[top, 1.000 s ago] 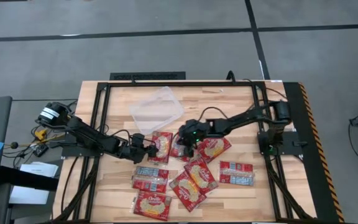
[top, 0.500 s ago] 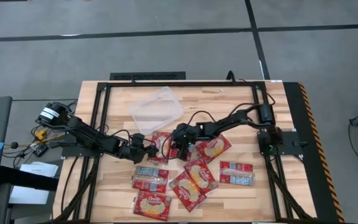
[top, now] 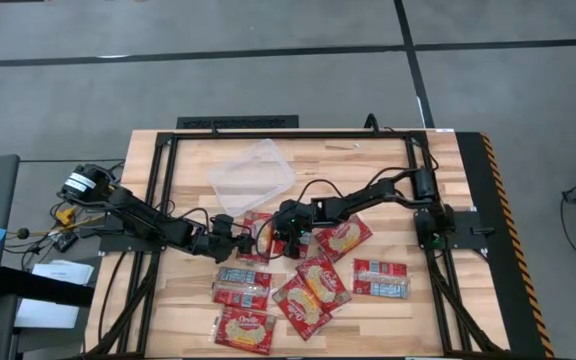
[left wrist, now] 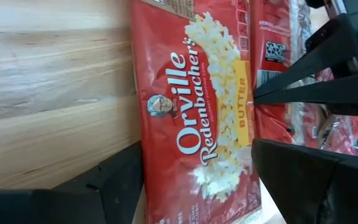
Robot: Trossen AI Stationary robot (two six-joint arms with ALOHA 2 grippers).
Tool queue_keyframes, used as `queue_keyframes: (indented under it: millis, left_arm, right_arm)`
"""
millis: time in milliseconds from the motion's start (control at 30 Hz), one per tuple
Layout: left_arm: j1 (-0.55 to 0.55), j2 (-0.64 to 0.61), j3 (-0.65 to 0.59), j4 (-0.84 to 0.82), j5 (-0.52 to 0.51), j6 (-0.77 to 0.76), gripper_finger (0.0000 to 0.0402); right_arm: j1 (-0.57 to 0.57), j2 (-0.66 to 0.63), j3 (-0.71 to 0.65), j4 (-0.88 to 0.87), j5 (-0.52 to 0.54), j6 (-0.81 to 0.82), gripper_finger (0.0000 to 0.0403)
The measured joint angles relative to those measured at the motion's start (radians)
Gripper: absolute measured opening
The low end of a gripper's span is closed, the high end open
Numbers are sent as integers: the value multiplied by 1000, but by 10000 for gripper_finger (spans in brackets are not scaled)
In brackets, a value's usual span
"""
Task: Sort popcorn bags into baskets
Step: Put the red popcorn bag into the transparent bin
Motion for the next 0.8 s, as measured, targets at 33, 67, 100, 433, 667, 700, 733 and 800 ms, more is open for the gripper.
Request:
queue_keyframes:
  millis: [33,67,100,433,667,700,733,800]
  left_arm:
    - [0,0,0,1,2,-3,277]
    - [0,0,0,3,3,-7,277]
    - [0,0,0,5,6,-10,277]
    - [0,0,0,25,38,-17,163]
    - [0,-2,2,32,24,-47,36]
    - [0,-2,2,33,30,-63,23]
    - [0,-2,2,37,35,-78,20]
    - [-1,-2,8,41,50,-102,20]
  right_arm:
    - [0,0,0,1,0,-3,17]
    - [0,0,0,3,0,-4,18]
    - [0,0,0,3,0,-4,21]
    - [1,2,2,10,0,-5,29]
    - [6,1,3,2,1,-4,17]
    - [6,-2,4,-6,1,-4,19]
    - [6,-11,4,-28,1,1,21]
    - [4,-34,4,-65,0,3,26]
